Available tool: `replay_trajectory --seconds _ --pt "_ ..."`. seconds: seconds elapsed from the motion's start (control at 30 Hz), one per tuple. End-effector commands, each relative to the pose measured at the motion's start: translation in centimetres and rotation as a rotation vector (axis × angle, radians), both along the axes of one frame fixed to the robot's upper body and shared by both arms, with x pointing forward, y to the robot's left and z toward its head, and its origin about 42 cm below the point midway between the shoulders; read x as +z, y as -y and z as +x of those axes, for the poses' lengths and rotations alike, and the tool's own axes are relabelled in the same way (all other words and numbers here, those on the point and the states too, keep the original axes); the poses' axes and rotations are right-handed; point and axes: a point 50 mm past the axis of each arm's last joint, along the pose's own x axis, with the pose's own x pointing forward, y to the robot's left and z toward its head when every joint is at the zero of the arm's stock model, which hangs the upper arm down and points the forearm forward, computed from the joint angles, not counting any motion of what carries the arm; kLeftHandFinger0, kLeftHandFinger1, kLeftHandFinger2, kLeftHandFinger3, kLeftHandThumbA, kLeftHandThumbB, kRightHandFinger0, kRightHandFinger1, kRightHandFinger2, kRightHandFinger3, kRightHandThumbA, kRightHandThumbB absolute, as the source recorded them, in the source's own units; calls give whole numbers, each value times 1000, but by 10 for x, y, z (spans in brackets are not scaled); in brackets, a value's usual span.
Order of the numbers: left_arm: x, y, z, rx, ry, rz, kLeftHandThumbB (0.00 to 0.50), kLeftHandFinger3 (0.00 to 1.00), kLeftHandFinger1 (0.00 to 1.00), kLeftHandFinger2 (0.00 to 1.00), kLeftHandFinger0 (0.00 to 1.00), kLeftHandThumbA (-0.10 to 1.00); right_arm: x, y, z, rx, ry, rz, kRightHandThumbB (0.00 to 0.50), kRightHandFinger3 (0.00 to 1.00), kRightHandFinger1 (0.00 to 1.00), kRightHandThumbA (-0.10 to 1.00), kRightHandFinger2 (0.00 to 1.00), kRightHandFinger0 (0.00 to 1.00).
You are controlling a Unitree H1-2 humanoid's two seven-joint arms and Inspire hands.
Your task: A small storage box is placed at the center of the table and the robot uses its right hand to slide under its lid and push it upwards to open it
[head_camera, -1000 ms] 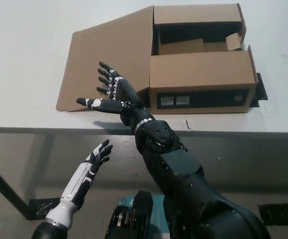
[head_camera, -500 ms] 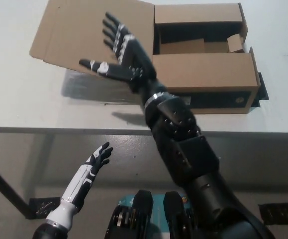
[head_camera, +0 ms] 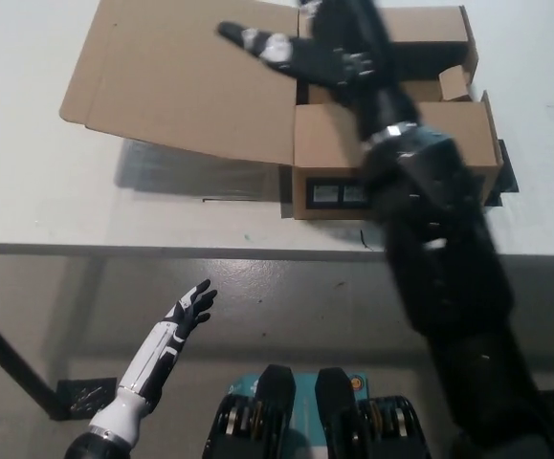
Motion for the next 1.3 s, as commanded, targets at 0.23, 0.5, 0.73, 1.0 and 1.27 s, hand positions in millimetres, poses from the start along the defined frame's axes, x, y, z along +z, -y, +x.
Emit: replay_trajectory --seconds 0.23,0.5,0.73,1.0,1.27 --pt "15 -6 6 -14 78 11 500 1000 1000 1000 1000 1000 0 188 -248 -344 684 -156 406 1000 1000 1000 1000 1000" --pt "11 -6 4 -7 64 -6 500 1000 1000 1000 1000 1000 -100 179 -264 -342 264 -129 428 1000 1000 1000 1000 1000" --pt "10 -5 3 -15 60 4 500 1000 1000 1000 1000 1000 -171 166 -262 -356 45 -141 321 1000 1000 1000 1000 1000" --pt "11 -5 2 -7 67 -1 500 1000 1000 1000 1000 1000 -245 147 -229 -359 -225 -135 384 1000 1000 1000 1000 1000" --pt "9 -5 -2 0 63 -5 500 1000 1000 1000 1000 1000 -273 149 -218 -317 -336 -149 338 1000 1000 1000 1000 1000"
